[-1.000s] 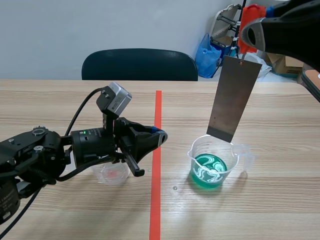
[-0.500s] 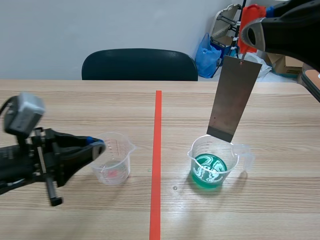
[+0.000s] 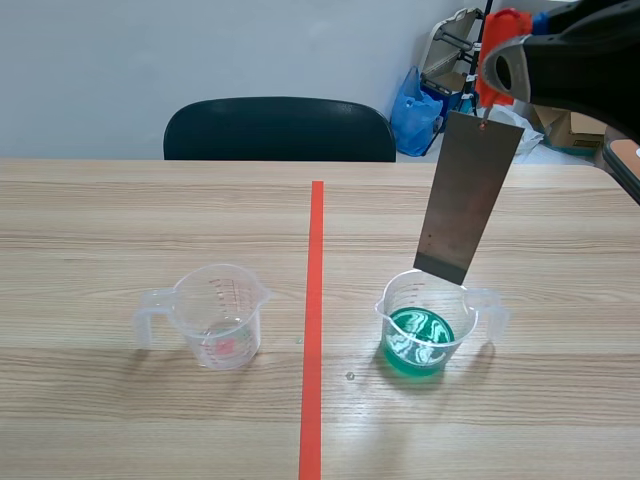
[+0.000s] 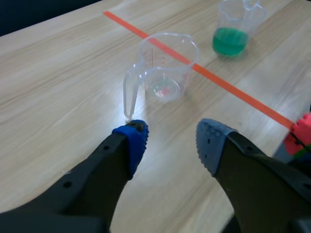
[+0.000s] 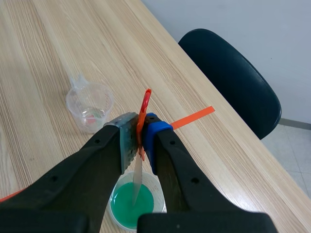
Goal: Do the redox reaction experiment
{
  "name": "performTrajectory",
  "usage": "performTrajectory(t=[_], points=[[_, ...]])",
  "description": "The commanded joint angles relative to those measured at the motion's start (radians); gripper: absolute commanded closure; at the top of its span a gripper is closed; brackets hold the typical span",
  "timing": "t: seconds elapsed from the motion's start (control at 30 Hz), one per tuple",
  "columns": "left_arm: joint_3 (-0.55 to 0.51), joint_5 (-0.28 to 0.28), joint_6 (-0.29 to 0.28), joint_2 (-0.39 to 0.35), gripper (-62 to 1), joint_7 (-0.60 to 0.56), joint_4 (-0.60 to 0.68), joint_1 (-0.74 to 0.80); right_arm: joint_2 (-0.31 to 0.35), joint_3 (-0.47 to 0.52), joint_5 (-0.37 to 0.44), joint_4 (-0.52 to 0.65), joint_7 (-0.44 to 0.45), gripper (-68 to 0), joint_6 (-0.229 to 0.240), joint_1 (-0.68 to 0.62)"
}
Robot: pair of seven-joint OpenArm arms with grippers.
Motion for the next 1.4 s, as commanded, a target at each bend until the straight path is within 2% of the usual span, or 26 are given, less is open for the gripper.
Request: performTrajectory(t=[0.0,0.17,0.23,0.37,0.5,0.57,0.73,1.37], points=[[-0.021,0.006,0.055,0.028,-33.1,-0.055,0.003,0.056,0.013,0.015,0.011,0.008,0.015,-0.6,-0.006,0.009],[-0.134,0.008,0.219,0.085,-56.8,-0.175,0.003,0.244,0.013,0.015,0.010,0.008,0.015,-0.6,-0.006,0.009],[-0.163,0.008,0.271,0.112,-62.3,-0.197,0.003,0.295,0.013,0.015,0.010,0.008,0.015,-0.6,-0.006,0.009],[-0.201,0.007,0.347,0.175,-62.3,-0.212,0.003,0.349,0.013,0.015,0.010,0.008,0.015,-0.6,-0.006,0.009],[-0.220,0.007,0.408,0.238,-62.3,-0.286,0.003,0.349,0.013,0.015,0.010,0.008,0.015,-0.6,-0.006,0.009],[-0.229,0.007,0.415,0.263,-62.3,-0.323,0.005,0.349,0.013,0.015,0.010,0.008,0.016,-0.6,-0.006,0.009],[-0.235,0.011,0.415,0.299,-62.3,-0.322,0.011,0.349,0.013,0.015,0.011,0.008,0.016,-0.6,-0.006,0.009],[-0.235,0.010,0.416,0.301,-62.3,-0.324,0.016,0.349,0.013,0.015,0.011,0.008,0.023,-0.6,-0.006,0.009]])
